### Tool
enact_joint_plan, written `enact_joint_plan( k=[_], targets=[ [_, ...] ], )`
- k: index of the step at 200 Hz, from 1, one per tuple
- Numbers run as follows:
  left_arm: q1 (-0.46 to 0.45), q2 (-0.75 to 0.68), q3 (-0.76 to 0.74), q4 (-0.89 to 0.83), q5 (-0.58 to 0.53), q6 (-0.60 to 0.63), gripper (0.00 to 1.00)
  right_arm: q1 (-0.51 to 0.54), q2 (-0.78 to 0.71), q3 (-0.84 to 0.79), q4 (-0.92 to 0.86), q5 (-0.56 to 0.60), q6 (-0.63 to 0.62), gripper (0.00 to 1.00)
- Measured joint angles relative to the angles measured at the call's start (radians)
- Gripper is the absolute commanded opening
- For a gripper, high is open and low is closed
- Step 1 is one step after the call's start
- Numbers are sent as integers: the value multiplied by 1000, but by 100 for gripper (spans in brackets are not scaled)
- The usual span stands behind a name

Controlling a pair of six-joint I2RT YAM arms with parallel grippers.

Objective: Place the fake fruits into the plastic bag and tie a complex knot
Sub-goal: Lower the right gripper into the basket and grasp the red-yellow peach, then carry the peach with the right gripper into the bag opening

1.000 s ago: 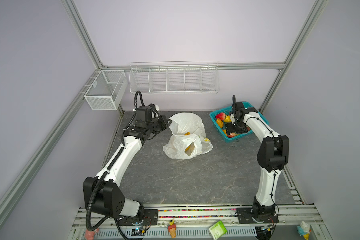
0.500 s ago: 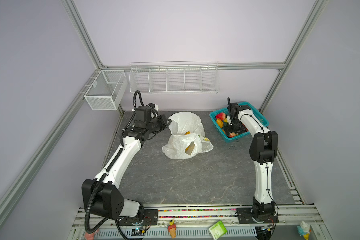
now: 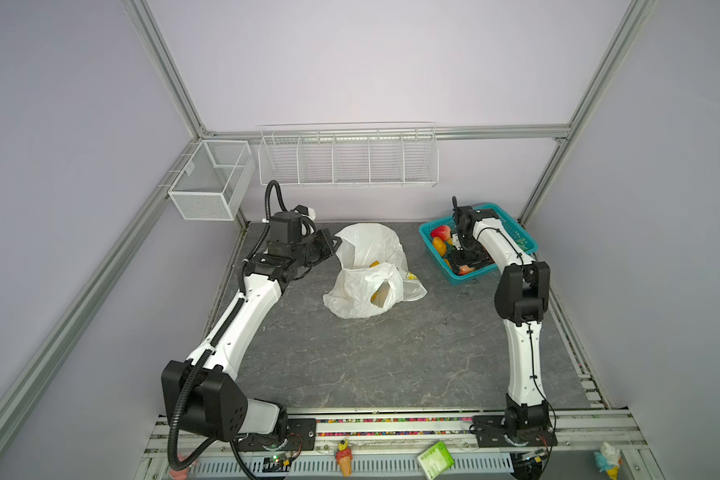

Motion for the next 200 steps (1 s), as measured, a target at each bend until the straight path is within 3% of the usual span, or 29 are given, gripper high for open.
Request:
enact_joint_plan(
  k=[53,113,162,200],
  targets=[
    [0,0,0,0,-1,3,0,-2,1,16,-19,-48,-15,59],
    [0,-1,0,0,-1,4,0,-3,-50,0,7,-103,-14,59],
    [0,-4,0,0,-1,3,0,-4,-277,-153,91,-116,2,60],
    [0,-4,0,0,0,3,0,37,-580,-455,291,-262,48,59]
  ],
)
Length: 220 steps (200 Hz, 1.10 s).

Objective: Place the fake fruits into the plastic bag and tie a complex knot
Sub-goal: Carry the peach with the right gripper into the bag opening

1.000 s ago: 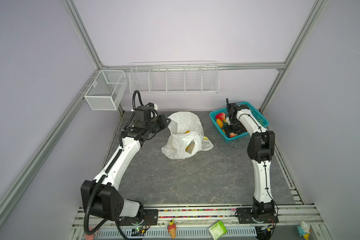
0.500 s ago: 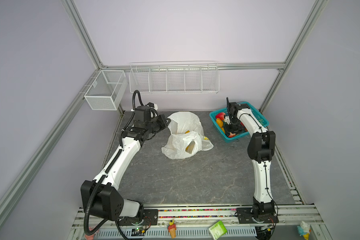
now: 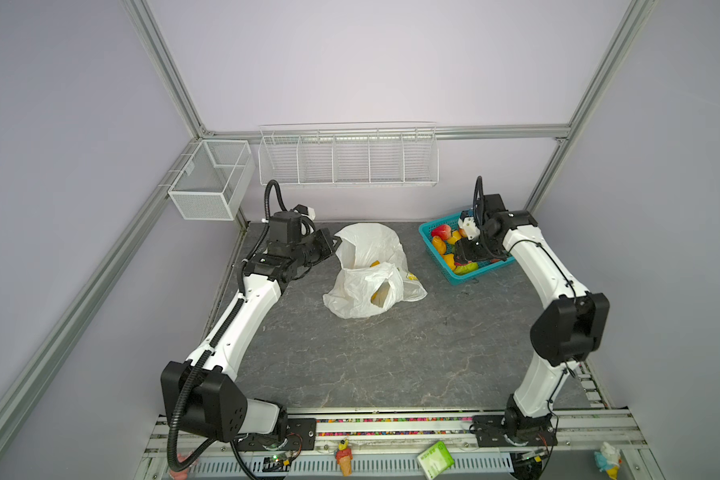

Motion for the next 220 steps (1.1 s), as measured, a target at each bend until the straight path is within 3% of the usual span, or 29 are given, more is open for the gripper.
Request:
enact_joint_plan(
  k=[52,121,169,220],
  targets=[
    [0,0,0,0,5,-6,0,218,-282,-322,268,-213,40,59],
    [0,0,0,2,11,-19,0,413,-235,-320,486,-307,70,60],
    [-16,-12,0,2,10,-24,0,522,-103,-276,517,-275,6,60],
    [-28,-24,0,2,11,-27,0,550,-27,-275,529,-89,-53,60]
  ],
)
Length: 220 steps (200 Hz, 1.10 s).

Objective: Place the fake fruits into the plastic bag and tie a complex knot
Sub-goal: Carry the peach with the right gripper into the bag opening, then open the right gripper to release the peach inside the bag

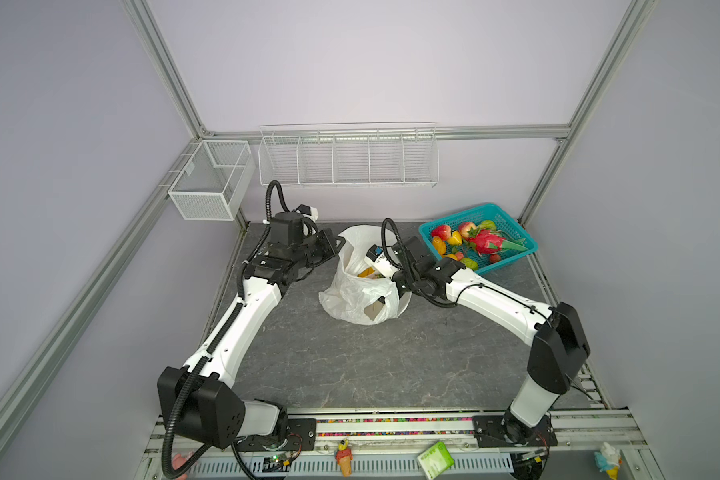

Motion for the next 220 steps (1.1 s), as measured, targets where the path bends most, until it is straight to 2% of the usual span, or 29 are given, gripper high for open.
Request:
enact_joint_plan(
  k=[27,69,100,191,220],
  targets=[
    [0,0,0,0,0,0,0,13,1,-13,14,98,-5,61],
    [-1,0,0,1,9,-19,0,30,9,-60,25,30,-19,66],
    [-14,0,0,4,16,-26,0,27,82,-32,37,37,-2,69],
    [-23,0,0,4,16,-27,0,22,192,5,240,14,251,74],
    [-23,0,0,4,15,-26,0,22,203,2,259,-14,287,79]
  ],
)
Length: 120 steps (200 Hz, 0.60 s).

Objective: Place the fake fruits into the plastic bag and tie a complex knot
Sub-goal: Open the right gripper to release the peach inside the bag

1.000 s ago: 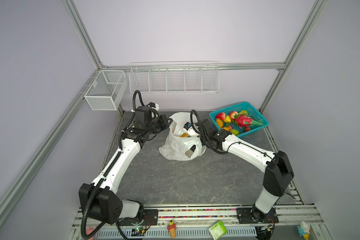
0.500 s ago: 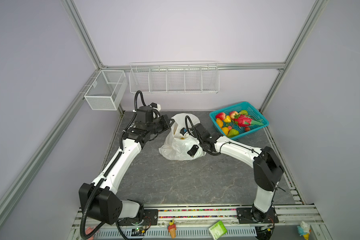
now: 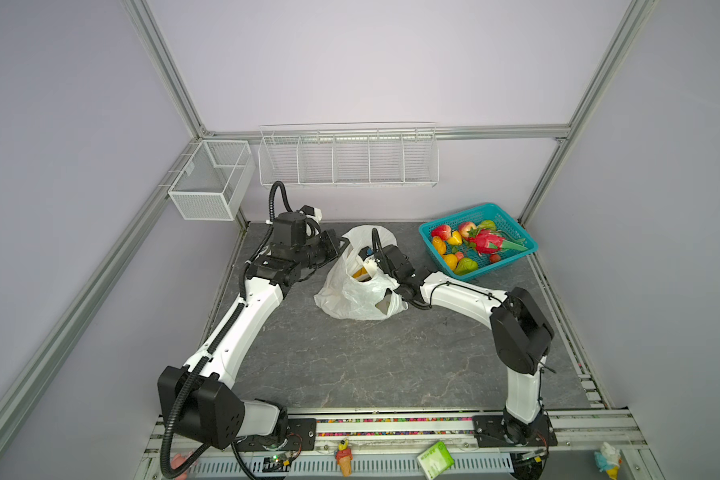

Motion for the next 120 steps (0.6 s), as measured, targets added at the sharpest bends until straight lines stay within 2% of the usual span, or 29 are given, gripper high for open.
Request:
enact_joint_plan(
  k=[35,42,56,120],
  targets=[
    [0,0,0,0,-10,5,0,-10,-22,-31,-3,-35,-1,86],
    [0,0,0,0,-13,7,0,-16,-37,-46,-5,-48,-1,92],
    [1,0,0,-1,-19,8,0,-34,-85,-81,-15,-78,-12,96],
    [16,0,0,0,-35,31,0,-102,-344,-179,-37,-238,-38,94]
  ],
)
